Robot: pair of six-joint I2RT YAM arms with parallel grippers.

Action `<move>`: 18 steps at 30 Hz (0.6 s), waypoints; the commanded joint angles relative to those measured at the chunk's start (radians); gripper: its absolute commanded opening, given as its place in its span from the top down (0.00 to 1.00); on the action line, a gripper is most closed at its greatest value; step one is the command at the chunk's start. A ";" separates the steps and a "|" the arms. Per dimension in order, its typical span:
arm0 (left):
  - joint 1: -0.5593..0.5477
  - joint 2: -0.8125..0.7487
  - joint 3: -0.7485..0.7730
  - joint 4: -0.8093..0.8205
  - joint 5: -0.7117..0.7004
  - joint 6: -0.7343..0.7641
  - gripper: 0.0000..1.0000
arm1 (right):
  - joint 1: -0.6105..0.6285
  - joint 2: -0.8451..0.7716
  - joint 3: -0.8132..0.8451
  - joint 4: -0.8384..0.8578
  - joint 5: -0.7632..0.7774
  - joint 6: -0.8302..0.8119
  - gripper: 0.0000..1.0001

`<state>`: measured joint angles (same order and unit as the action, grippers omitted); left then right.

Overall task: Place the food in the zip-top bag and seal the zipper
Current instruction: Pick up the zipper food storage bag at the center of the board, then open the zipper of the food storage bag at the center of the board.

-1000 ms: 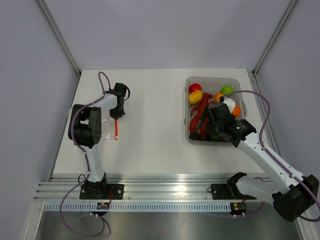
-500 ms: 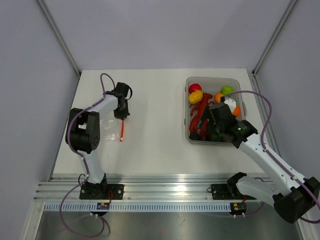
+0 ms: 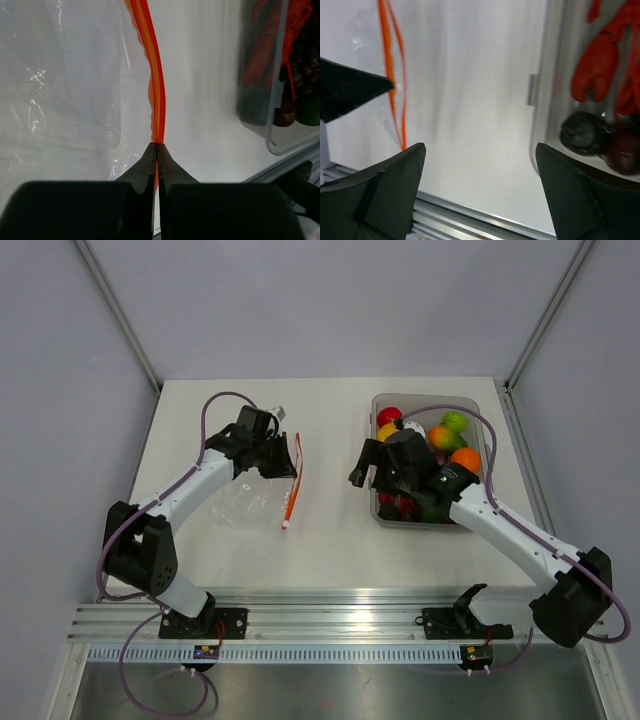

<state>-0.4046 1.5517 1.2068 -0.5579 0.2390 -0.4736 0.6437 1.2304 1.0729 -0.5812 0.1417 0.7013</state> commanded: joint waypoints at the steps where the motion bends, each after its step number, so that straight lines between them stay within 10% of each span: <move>1: -0.017 -0.035 -0.021 0.082 0.149 -0.083 1.00 | 0.051 0.086 0.077 0.153 -0.083 0.050 0.00; 18: -0.026 -0.107 -0.047 0.081 0.192 -0.108 1.00 | 0.122 0.405 0.188 0.291 -0.109 0.139 0.20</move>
<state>-0.4271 1.4860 1.1687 -0.5045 0.3916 -0.5755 0.7574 1.6054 1.2106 -0.3508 0.0563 0.8116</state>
